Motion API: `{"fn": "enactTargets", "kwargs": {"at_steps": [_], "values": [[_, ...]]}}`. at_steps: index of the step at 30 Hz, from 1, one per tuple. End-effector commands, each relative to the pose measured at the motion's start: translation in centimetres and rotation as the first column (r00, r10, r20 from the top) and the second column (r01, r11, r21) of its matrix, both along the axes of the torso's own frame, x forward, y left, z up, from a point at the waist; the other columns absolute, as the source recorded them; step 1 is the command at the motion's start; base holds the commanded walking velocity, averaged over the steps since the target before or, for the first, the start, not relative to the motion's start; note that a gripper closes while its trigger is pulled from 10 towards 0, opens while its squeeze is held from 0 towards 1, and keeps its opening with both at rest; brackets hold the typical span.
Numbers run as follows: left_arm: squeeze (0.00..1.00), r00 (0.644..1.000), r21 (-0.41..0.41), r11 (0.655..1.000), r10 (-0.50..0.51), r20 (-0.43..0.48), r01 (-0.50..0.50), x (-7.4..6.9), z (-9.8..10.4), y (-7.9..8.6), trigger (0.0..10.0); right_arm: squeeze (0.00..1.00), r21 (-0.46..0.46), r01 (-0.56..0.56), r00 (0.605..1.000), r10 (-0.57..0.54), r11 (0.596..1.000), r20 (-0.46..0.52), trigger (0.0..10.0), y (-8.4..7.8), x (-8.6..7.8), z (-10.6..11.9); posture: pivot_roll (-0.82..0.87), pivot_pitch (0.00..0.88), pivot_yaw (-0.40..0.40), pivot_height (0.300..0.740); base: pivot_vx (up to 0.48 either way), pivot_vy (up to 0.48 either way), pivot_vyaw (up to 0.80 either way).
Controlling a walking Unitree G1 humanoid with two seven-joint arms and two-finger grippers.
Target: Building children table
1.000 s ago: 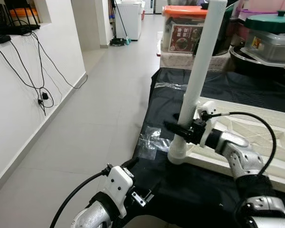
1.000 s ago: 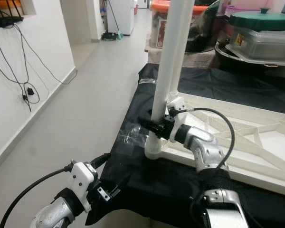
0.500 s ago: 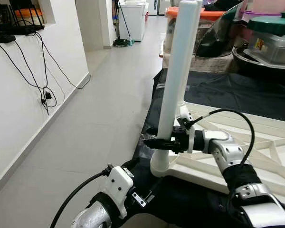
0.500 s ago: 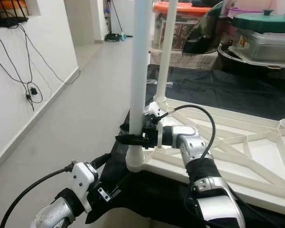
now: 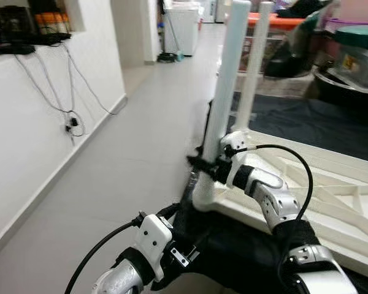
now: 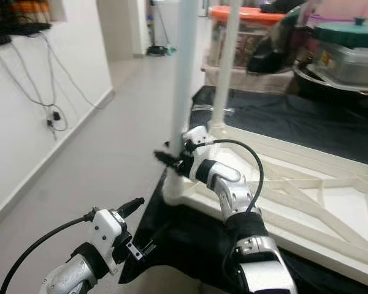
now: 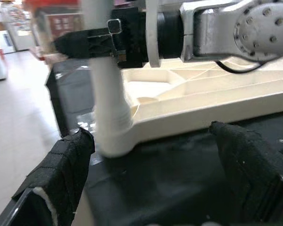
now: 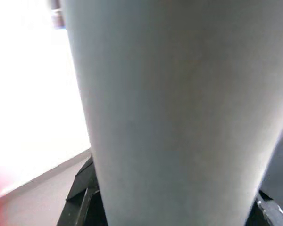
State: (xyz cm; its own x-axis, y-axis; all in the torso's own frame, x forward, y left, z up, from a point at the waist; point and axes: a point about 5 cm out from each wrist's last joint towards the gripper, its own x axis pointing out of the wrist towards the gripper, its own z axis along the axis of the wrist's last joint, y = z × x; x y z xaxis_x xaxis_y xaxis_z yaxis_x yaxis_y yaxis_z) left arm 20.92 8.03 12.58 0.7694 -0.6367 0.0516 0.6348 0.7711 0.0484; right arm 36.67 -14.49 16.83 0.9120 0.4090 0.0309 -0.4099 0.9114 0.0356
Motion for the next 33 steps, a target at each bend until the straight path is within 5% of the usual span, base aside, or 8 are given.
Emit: {"fn": "enactTargets", "kwargs": {"at_steps": [1,12,15,16,18,23,24,33], "values": [[0.00,1.000,0.009,1.000,0.002,-0.021,-0.001,0.0,-0.4,0.3,10.0,0.00,0.018,0.383,0.924,-0.383,0.924,-0.012,0.0,-3.6,-1.1,-0.7,0.08,0.004,-0.019,0.740,0.000,0.000,0.00],[0.00,1.000,0.008,1.000,0.007,-0.021,-0.007,0.0,-0.4,0.2,10.0,0.00,0.069,0.715,0.695,-0.698,0.695,-0.172,0.0,-0.6,-5.0,-2.5,0.09,0.010,-0.027,0.740,0.000,0.000,0.00],[0.00,1.000,0.007,1.000,0.007,-0.021,-0.007,0.0,-0.4,0.2,10.0,0.00,0.110,0.683,0.726,-0.656,0.722,-0.208,3.8,0.6,-4.7,-2.8,0.09,0.010,-0.026,0.740,0.000,0.000,0.00],[0.00,1.000,0.006,1.000,0.008,-0.022,-0.007,0.0,-0.4,0.2,10.0,0.00,0.116,0.658,0.750,-0.632,0.744,-0.198,10.0,1.2,-4.6,-2.7,0.08,0.011,-0.026,0.740,0.000,0.000,0.00],[0.00,1.000,0.005,1.000,0.008,-0.023,-0.008,0.0,-0.4,0.1,10.0,1.00,0.156,0.590,0.805,-0.564,0.792,-0.184,10.0,2.1,-4.6,-2.5,0.08,0.010,-0.030,0.740,0.000,0.000,0.00],[0.00,1.000,0.003,1.000,0.009,-0.026,-0.009,0.0,-0.4,0.1,10.0,1.00,0.200,0.508,0.861,-0.492,0.838,-0.129,10.0,2.2,-4.4,-1.8,0.08,0.012,-0.030,0.740,0.000,0.000,0.00],[0.00,1.000,0.003,1.000,0.009,-0.027,-0.009,0.0,-0.5,0.1,10.0,0.00,0.228,0.463,0.886,-0.445,0.857,-0.126,10.0,2.0,-4.0,-1.6,0.08,0.012,-0.030,0.740,0.000,0.000,0.00],[0.00,1.000,0.002,1.000,0.003,-0.029,-0.003,0.2,-0.5,0.0,10.0,0.00,0.137,-0.105,0.994,0.110,0.985,-0.025,10.0,-1.1,-1.1,0.4,0.08,0.005,-0.028,0.740,0.000,0.000,0.00]]}}
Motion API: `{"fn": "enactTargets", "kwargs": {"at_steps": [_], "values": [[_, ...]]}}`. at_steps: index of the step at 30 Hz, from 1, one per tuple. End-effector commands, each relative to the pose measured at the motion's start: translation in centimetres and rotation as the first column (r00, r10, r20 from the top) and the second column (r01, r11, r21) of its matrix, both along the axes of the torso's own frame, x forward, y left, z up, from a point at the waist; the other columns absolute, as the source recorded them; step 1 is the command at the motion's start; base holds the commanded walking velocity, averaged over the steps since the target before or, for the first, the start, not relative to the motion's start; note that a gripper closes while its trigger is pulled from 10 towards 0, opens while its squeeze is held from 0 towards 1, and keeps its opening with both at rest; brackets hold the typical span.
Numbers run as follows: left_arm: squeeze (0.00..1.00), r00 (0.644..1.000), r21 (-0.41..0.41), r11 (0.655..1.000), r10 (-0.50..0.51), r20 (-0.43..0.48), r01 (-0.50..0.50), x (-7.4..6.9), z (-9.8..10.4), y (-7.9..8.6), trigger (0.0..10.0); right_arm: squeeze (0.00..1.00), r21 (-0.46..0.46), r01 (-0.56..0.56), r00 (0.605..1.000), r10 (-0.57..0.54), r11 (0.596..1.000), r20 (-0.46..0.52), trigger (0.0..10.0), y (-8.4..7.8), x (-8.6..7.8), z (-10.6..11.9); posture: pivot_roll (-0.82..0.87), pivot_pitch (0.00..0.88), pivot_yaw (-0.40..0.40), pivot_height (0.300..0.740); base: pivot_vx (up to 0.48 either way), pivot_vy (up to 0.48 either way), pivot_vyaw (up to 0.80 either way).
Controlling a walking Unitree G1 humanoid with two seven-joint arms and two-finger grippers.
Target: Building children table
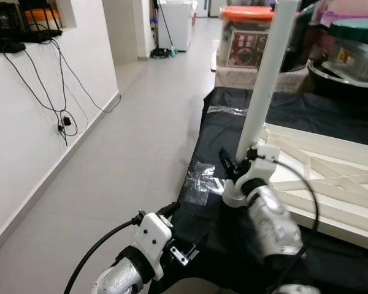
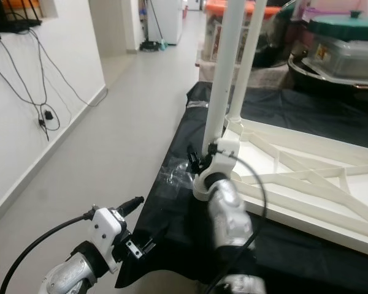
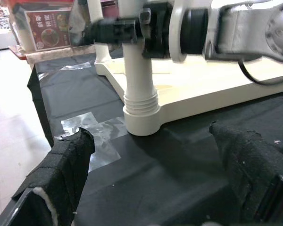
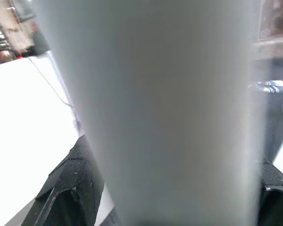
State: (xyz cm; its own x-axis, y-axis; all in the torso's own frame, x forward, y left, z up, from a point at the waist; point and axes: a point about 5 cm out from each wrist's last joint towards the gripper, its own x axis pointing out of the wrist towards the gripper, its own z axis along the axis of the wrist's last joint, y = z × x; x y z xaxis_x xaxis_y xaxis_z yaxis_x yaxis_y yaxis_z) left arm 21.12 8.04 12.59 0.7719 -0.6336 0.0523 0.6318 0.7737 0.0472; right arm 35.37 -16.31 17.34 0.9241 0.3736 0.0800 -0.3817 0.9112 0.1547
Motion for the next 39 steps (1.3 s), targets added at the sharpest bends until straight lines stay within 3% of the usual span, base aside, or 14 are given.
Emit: {"fn": "enactTargets", "kwargs": {"at_steps": [1,4,5,6,11,20,21,26,28,30,34,36,38,39], "values": [[0.00,1.000,0.003,1.000,-0.001,-0.028,0.001,0.0,-0.5,0.0,10.0,0.00,0.008,-0.140,0.990,0.140,0.990,-0.021,10.0,0.8,0.2,-0.2,0.08,0.005,-0.028,0.740,0.000,0.000,0.00],[0.00,1.000,0.002,1.000,-0.001,-0.028,0.001,0.1,-0.5,-0.1,10.0,0.00,-0.008,-0.383,0.923,0.383,0.924,-0.031,10.0,0.7,0.7,0.8,0.08,0.004,-0.034,0.740,0.000,0.000,0.00],[0.00,1.000,0.002,1.000,0.001,-0.027,-0.001,0.1,-0.5,-0.1,10.0,0.00,-0.023,-0.509,0.860,0.508,0.860,-0.044,10.0,1.3,0.7,1.1,0.09,0.002,-0.038,0.740,0.000,0.000,0.00],[0.00,1.000,0.002,1.000,0.001,-0.027,-0.001,0.1,-0.5,-0.1,10.0,0.00,-0.023,-0.509,0.860,0.508,0.860,-0.044,10.0,1.3,0.7,1.1,0.09,0.002,-0.038,0.740,0.000,0.000,0.00],[0.00,1.000,0.000,1.000,0.006,-0.024,-0.006,0.0,-0.5,-0.2,10.0,0.00,-0.073,-0.752,0.658,0.742,0.655,-0.127,10.0,3.2,0.5,0.7,0.11,0.002,-0.056,0.740,0.000,0.000,0.00],[0.00,1.000,-0.002,1.000,0.006,-0.023,-0.006,-0.2,-0.5,-0.2,10.0,0.00,-0.086,-0.830,0.556,0.813,0.550,-0.173,10.0,4.3,0.2,-0.1,0.11,0.000,-0.055,0.740,0.000,0.000,0.00],[0.00,1.000,-0.002,1.000,0.005,-0.024,-0.005,-0.2,-0.5,-0.2,10.0,0.00,-0.095,-0.831,0.556,0.814,0.548,-0.171,0.0,4.5,0.1,-0.4,0.11,0.000,-0.049,0.740,0.000,0.000,0.00],[0.00,1.000,-0.001,1.000,0.001,-0.028,-0.001,-0.3,-0.6,-0.2,10.0,0.00,-0.164,-0.800,0.600,0.783,0.578,-0.165,0.0,4.5,-0.2,-1.3,0.10,0.000,-0.042,0.740,0.000,0.000,0.00],[0.00,1.000,0.000,1.000,-0.001,-0.031,0.001,-0.3,-0.6,-0.1,10.0,0.00,-0.162,-0.641,0.767,0.627,0.750,-0.136,0.0,4.0,0.5,-1.7,0.10,0.000,-0.041,0.740,0.000,0.000,0.00],[0.00,1.000,0.000,1.000,-0.001,-0.031,0.001,-0.3,-0.6,-0.1,10.0,0.00,-0.162,-0.641,0.767,0.627,0.750,-0.136,0.0,4.0,0.5,-1.7,0.10,0.000,-0.041,0.740,0.000,0.000,0.00],[0.00,0.999,0.000,1.000,-0.003,-0.034,0.003,-0.3,-0.7,0.0,10.0,0.00,-0.114,-0.262,0.965,0.257,0.958,-0.060,0.0,2.8,1.4,-1.7,0.09,0.000,-0.034,0.740,0.000,0.000,0.00],[0.00,0.999,0.000,1.000,-0.003,-0.034,0.003,-0.3,-0.7,0.0,10.0,0.00,-0.114,-0.262,0.965,0.257,0.958,-0.060,0.0,2.8,1.4,-1.7,0.09,0.000,-0.034,0.740,0.000,0.000,0.00],[0.00,0.999,0.000,1.000,-0.005,-0.036,0.005,-0.3,-0.7,0.0,10.0,0.00,-0.097,0.081,0.993,-0.088,0.992,-0.080,0.0,1.3,1.2,-2.3,0.08,0.000,-0.030,0.740,0.000,0.000,0.00],[0.00,0.999,0.000,1.000,-0.005,-0.036,0.005,-0.3,-0.7,0.0,10.0,0.00,-0.097,0.081,0.993,-0.088,0.992,-0.080,0.0,1.3,1.2,-2.3,0.08,0.000,-0.030,0.740,0.000,0.000,0.00]]}}
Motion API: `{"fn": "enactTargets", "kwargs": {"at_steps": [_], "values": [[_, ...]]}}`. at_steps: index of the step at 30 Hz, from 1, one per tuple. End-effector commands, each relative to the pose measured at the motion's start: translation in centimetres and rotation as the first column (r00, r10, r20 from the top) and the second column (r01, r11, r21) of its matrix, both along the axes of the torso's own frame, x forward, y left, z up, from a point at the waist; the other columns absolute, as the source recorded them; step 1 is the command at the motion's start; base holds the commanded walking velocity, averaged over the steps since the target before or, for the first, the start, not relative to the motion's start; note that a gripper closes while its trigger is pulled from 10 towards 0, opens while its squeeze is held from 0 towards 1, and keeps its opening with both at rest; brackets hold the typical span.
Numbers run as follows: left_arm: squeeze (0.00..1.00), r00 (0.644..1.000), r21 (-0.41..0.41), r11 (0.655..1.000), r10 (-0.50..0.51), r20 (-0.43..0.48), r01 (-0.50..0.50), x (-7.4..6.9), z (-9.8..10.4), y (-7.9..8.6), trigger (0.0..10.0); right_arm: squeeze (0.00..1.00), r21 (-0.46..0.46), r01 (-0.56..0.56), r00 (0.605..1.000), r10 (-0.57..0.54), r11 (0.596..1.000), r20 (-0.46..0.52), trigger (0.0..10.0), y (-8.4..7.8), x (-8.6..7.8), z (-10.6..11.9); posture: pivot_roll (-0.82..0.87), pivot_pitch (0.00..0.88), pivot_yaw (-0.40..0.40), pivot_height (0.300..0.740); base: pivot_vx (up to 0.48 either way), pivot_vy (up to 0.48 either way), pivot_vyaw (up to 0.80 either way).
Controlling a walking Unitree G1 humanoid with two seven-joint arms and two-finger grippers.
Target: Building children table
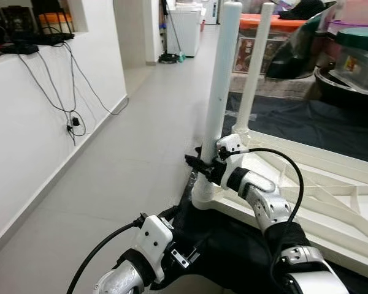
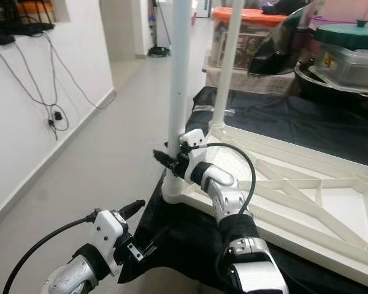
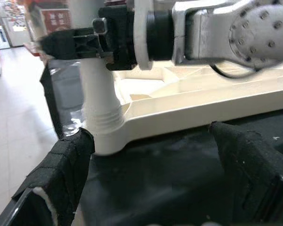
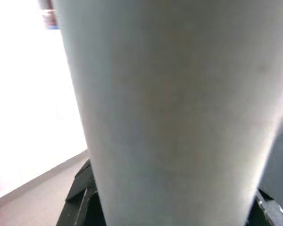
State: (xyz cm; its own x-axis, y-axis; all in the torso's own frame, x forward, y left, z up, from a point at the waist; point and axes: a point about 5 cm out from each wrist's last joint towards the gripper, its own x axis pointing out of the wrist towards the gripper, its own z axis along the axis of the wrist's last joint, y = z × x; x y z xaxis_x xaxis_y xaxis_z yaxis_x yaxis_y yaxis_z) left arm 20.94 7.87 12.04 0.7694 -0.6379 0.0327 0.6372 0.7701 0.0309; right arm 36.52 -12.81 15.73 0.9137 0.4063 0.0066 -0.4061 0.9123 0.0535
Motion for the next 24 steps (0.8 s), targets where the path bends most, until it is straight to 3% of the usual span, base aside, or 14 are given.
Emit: {"fn": "enactTargets", "kwargs": {"at_steps": [1,2,4,5,9,11,12,14,15,19,20,21,22,24], "values": [[0.00,1.000,0.001,1.000,-0.001,-0.011,0.001,-0.1,-0.2,0.2,10.0,0.00,0.022,0.325,0.944,-0.323,0.945,-0.069,0.0,-3.1,-0.8,-1.4,0.08,0.000,-0.032,0.740,0.000,0.000,0.00],[0.00,1.000,0.002,1.000,0.000,-0.010,0.000,0.0,-0.1,0.2,10.0,0.00,0.032,0.508,0.859,-0.503,0.861,-0.096,0.0,-3.8,-2.1,-1.9,0.09,0.000,-0.031,0.740,0.000,0.000,0.00],[0.00,1.000,0.002,1.000,0.000,-0.010,0.000,0.0,-0.1,0.2,10.0,0.00,0.032,0.508,0.859,-0.503,0.861,-0.096,0.0,-3.8,-2.1,-1.9,0.09,0.000,-0.031,0.740,0.000,0.000,0.00],[0.00,1.000,0.003,1.000,0.002,-0.009,-0.002,0.0,-0.1,0.2,10.0,0.00,0.053,0.678,0.731,-0.666,0.733,-0.145,0.0,-4.1,-4.0,-2.4,0.09,0.002,-0.032,0.740,0.000,0.000,0.00],[0.00,1.000,0.003,1.000,0.003,-0.008,-0.003,0.0,-0.1,0.2,10.0,0.00,0.077,0.708,0.703,-0.689,0.702,-0.176,0.0,-3.3,-4.5,-2.5,0.09,0.001,-0.033,0.740,0.000,0.000,0.00],[0.00,1.000,0.004,1.000,0.003,-0.008,-0.003,0.0,-0.1,0.2,10.0,0.00,0.123,0.684,0.727,-0.657,0.719,-0.201,0.0,-2.1,-4.4,-2.5,0.09,0.002,-0.031,0.740,0.000,0.000,0.00],[0.00,1.000,0.004,1.000,0.003,-0.008,-0.003,0.1,-0.1,0.2,10.0,0.00,0.125,0.645,0.761,-0.618,0.754,-0.195,10.0,-1.2,-4.1,-2.4,0.09,0.004,-0.032,0.740,0.000,0.000,0.00],[0.00,1.000,0.003,1.000,0.003,-0.009,-0.003,0.1,-0.1,0.2,10.0,0.00,0.144,0.602,0.796,-0.579,0.785,-0.176,10.0,-0.3,-4.0,-2.1,0.09,0.006,-0.033,0.740,0.000,0.000,0.00],[0.00,1.000,0.003,1.000,0.003,-0.010,-0.003,0.1,-0.1,0.2,10.0,1.00,0.153,0.554,0.831,-0.536,0.818,-0.145,10.0,0.5,-4.1,-2.0,0.09,0.005,-0.033,0.740,0.000,0.000,0.00],[0.00,1.000,0.003,1.000,0.003,-0.010,-0.003,0.1,-0.1,0.2,10.0,1.00,0.151,0.534,0.845,-0.519,0.832,-0.126,10.0,0.8,-4.2,-1.8,0.09,0.006,-0.034,0.740,0.000,0.000,0.00],[0.00,1.000,0.001,1.000,0.003,-0.011,-0.003,0.1,-0.1,0.1,10.0,0.29,0.183,0.473,0.881,-0.462,0.862,-0.102,10.0,1.1,-4.2,-1.7,0.08,0.007,-0.033,0.740,0.000,0.000,0.00],[0.00,1.000,0.000,1.000,0.003,-0.012,-0.003,0.1,-0.1,0.1,10.0,0.29,0.203,0.431,0.902,-0.423,0.879,-0.086,10.0,1.1,-4.2,-1.6,0.08,0.007,-0.033,0.740,0.000,0.000,0.00],[0.00,1.000,-0.001,1.000,0.004,-0.013,-0.004,0.1,-0.1,0.1,10.0,0.00,0.213,0.413,0.911,-0.405,0.885,-0.083,10.0,1.2,-4.3,-1.5,0.08,0.007,-0.033,0.740,0.000,0.000,0.00],[0.00,1.000,-0.002,1.000,0.002,-0.014,-0.002,0.2,-0.1,0.1,10.0,0.00,0.233,0.338,0.941,-0.332,0.912,-0.068,10.0,1.1,-4.1,-1.4,0.08,0.006,-0.032,0.740,0.000,0.000,0.00]]}}
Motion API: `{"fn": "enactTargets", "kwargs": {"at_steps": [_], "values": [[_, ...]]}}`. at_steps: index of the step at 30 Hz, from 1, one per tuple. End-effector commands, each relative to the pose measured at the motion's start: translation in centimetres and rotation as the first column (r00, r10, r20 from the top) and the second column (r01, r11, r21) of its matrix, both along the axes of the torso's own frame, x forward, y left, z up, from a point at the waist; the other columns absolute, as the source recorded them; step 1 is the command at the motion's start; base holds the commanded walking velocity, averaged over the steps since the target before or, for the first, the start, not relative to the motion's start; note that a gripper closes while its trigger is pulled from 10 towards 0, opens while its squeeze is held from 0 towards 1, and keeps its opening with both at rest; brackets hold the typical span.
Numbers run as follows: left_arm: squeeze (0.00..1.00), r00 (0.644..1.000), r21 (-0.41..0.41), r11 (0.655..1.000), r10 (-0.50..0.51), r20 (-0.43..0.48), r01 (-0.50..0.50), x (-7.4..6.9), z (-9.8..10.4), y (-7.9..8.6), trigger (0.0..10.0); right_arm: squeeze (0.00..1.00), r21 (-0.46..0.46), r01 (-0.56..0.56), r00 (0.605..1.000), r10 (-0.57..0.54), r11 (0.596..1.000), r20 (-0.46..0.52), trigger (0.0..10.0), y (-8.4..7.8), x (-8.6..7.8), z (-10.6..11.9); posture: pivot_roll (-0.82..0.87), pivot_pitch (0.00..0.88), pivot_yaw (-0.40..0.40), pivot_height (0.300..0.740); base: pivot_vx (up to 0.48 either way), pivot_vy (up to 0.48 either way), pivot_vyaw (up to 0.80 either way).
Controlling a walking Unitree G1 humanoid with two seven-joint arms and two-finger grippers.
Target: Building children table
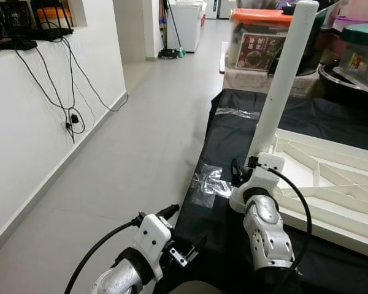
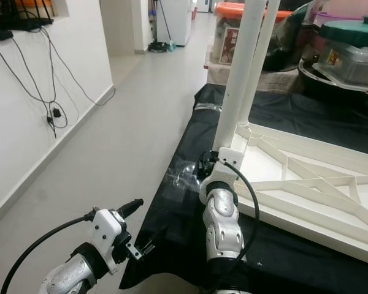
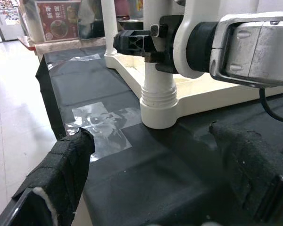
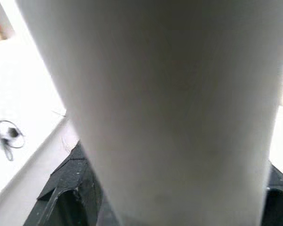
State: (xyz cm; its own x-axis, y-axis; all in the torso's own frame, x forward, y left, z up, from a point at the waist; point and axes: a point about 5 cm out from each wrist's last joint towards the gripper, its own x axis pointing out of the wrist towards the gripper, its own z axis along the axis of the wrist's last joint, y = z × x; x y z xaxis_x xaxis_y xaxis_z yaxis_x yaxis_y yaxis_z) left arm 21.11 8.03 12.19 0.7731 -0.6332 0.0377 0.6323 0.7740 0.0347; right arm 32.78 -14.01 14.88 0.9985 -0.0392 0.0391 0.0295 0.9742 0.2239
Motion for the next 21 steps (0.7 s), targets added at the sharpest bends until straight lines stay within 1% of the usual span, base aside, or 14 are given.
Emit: {"fn": "enactTargets", "kwargs": {"at_steps": [1,5,6,8,9,10,12,13,15,17,18,19,20,21], "values": [[0.00,1.000,-0.002,1.000,-0.006,-0.020,0.006,0.0,-0.3,-0.1,10.0,0.00,0.069,-0.185,0.983,0.184,0.980,0.018,10.0,1.7,0.0,-0.3,0.08,0.007,-0.030,0.740,0.000,0.000,0.00],[0.00,1.000,-0.003,1.000,-0.007,-0.021,0.007,0.0,-0.3,-0.1,10.0,0.00,0.067,-0.238,0.971,0.236,0.969,0.030,10.0,1.2,0.2,-0.2,0.08,0.007,-0.030,0.740,0.000,0.000,0.00],[0.00,1.000,-0.004,1.000,-0.009,-0.020,0.009,0.1,-0.3,-0.2,10.0,0.00,0.025,-0.423,0.906,0.422,0.906,0.031,10.0,0.7,0.6,-0.1,0.08,0.007,-0.029,0.740,0.000,0.000,0.00],[0.00,1.000,-0.004,1.000,-0.009,-0.020,0.009,0.1,-0.3,-0.2,10.0,0.00,0.025,-0.423,0.906,0.422,0.906,0.031,10.0,0.7,0.6,-0.1,0.08,0.007,-0.029,0.740,0.000,0.000,0.00],[0.00,1.000,-0.004,1.000,-0.010,-0.019,0.010,0.1,-0.3,-0.2,10.0,0.00,-0.021,-0.578,0.816,0.578,0.816,-0.007,10.0,0.2,0.8,-0.1,0.08,0.005,-0.029,0.740,0.000,0.000,0.00],[0.00,1.000,-0.004,1.000,-0.010,-0.019,0.010,0.1,-0.3,-0.2,10.0,0.00,-0.021,-0.578,0.816,0.578,0.816,-0.007,10.0,0.2,0.8,-0.1,0.08,0.005,-0.029,0.740,0.000,0.000,0.00],[0.00,1.000,-0.003,1.000,-0.010,-0.018,0.010,0.2,-0.3,-0.1,10.0,0.00,-0.104,-0.813,0.582,0.799,0.572,-0.153,10.0,0.4,0.8,-0.2,0.08,0.002,-0.027,0.740,0.000,0.000,0.00],[0.00,1.000,-0.003,1.000,-0.010,-0.018,0.010,0.2,-0.3,-0.1,10.0,0.00,-0.104,-0.813,0.582,0.799,0.572,-0.153,10.0,0.4,0.8,-0.2,0.08,0.002,-0.027,0.740,0.000,0.000,0.00],[0.00,1.000,-0.002,1.000,-0.009,-0.019,0.009,0.2,-0.3,-0.1,10.0,0.00,-0.120,-0.903,0.430,0.876,0.413,-0.218,10.0,1.1,0.6,-0.1,0.09,0.003,-0.030,0.740,0.000,0.000,0.00],[0.00,1.000,-0.001,1.000,-0.008,-0.018,0.008,0.2,-0.3,-0.1,10.0,0.00,-0.110,-0.943,0.332,0.917,0.315,-0.223,10.0,1.5,0.5,0.1,0.09,0.003,-0.031,0.740,0.000,0.000,0.00],[0.00,1.000,-0.001,1.000,-0.008,-0.018,0.008,0.2,-0.3,-0.1,10.0,0.00,-0.110,-0.943,0.332,0.917,0.315,-0.223,10.0,1.5,0.5,0.1,0.09,0.003,-0.031,0.740,0.000,0.000,0.00],[0.00,1.000,-0.001,1.000,-0.007,-0.018,0.007,0.2,-0.3,-0.1,10.0,0.00,-0.099,-0.959,0.280,0.934,0.264,-0.221,10.0,1.7,0.5,0.3,0.09,0.002,-0.034,0.740,0.000,0.000,0.00],[0.00,1.000,-0.001,1.000,-0.007,-0.018,0.007,0.2,-0.3,-0.1,10.0,0.00,-0.099,-0.959,0.280,0.934,0.264,-0.221,10.0,1.7,0.5,0.3,0.09,0.002,-0.034,0.740,0.000,0.000,0.00],[0.00,1.000,-0.001,1.000,-0.006,-0.018,0.006,0.2,-0.3,-0.1,10.0,0.00,-0.089,-0.970,0.240,0.946,0.226,-0.219,10.0,1.7,0.5,0.4,0.09,0.002,-0.034,0.740,0.000,0.000,0.00]]}}
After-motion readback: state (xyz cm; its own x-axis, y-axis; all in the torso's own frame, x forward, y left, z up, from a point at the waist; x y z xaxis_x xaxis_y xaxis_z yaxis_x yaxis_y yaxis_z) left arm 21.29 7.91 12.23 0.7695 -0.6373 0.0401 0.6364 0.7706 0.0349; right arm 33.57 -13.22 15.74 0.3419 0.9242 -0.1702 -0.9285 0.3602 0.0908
